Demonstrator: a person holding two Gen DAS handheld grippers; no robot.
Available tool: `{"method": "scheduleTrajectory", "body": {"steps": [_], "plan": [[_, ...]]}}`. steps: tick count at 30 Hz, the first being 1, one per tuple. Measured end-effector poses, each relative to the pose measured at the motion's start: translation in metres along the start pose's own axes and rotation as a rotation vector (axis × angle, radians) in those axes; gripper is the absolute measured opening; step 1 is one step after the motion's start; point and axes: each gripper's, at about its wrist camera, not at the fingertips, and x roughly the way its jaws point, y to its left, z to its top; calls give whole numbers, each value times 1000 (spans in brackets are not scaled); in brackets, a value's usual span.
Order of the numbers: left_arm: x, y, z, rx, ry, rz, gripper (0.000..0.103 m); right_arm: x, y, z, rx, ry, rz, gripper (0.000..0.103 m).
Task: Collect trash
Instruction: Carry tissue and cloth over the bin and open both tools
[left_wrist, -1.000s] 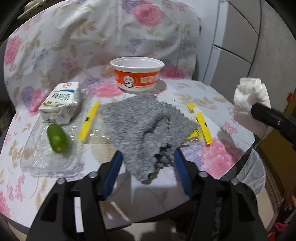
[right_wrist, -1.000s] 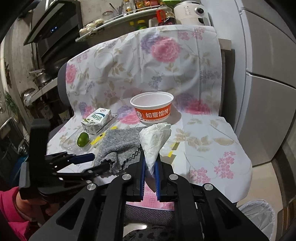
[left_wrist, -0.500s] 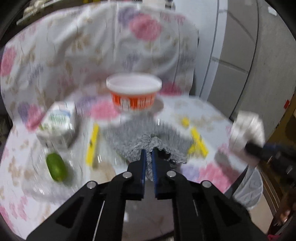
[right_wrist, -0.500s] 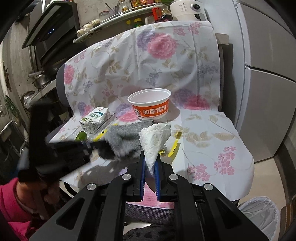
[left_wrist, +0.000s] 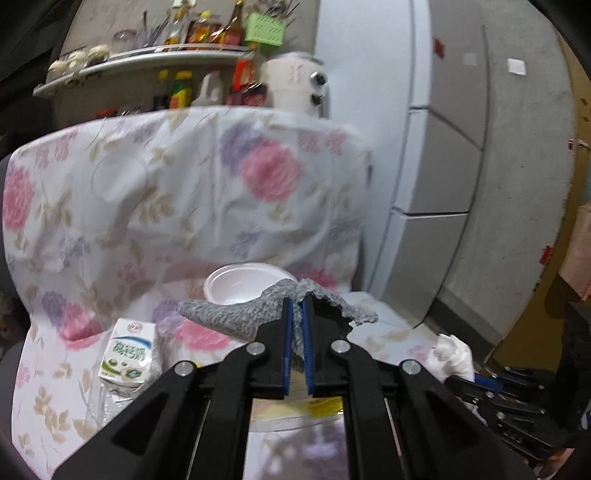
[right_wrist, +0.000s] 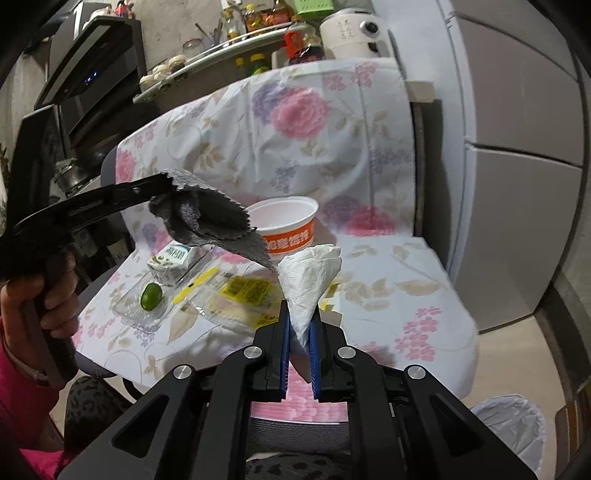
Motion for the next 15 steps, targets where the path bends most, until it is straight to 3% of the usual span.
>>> {"method": "scheduleTrajectory", "body": {"steps": [6,15], "plan": [[-22,-38,-14,9,-36,-148,4,-45,-14,-2,8,-44,-102,10],[-21,-137,-56,138,-20,-388,4,-122,-50,-36,51,-61,-363,10]]}}
